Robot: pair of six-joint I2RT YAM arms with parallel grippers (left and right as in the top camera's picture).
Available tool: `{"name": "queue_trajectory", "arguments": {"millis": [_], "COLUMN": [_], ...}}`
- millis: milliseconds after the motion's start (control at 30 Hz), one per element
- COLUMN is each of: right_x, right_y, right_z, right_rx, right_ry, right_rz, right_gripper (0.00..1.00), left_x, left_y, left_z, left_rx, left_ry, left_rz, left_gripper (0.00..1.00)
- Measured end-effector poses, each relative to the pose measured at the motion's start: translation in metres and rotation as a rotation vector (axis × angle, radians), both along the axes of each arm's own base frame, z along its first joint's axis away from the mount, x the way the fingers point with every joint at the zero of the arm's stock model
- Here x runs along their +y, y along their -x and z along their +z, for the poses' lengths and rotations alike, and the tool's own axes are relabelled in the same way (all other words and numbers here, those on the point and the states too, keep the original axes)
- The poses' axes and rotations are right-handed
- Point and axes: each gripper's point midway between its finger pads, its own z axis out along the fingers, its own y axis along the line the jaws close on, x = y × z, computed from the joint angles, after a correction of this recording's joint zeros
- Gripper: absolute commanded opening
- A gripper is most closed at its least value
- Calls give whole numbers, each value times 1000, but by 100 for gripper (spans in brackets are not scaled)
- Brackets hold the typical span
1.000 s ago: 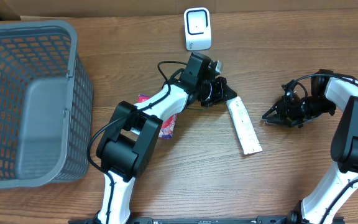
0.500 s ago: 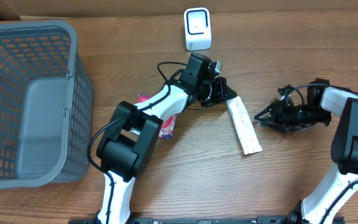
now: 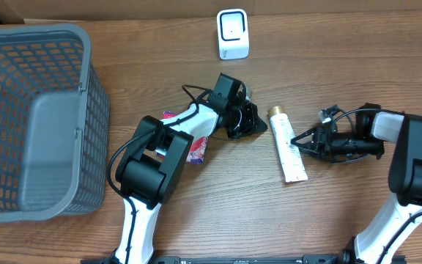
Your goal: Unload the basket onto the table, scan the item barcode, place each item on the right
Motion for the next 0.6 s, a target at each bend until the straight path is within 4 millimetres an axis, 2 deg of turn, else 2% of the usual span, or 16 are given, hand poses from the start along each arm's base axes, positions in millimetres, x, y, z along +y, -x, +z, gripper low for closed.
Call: {"name": "queue_trajectory", "arguments": {"millis": [67, 233, 433, 467, 533, 600], "right_x": [8, 24, 30, 30, 30, 29], "right_y": [2, 7, 5, 5, 5, 5], "right_z": [1, -2, -6, -6, -8, -9], "right_rx": [-13, -43, -97, -96, -99, -107], "right_ry": [-7, 8, 17, 19, 24, 31], "right_rz": [27, 93, 121, 120, 120, 125], "right_gripper": [66, 33, 12, 12, 26, 57], "left_x": [1, 1, 2, 2, 2, 2], "left_y": [-1, -1, 0, 1, 1, 1], "left_z": [0, 0, -1, -1, -1, -1], "left_rx": [-1, -2, 4, 6, 9, 10], "left_ry": [-3, -3, -6, -7, -8, -8], "left_rz": [4, 2, 1, 2, 2, 2], "left_gripper": [4, 4, 4, 4, 4, 4]}}
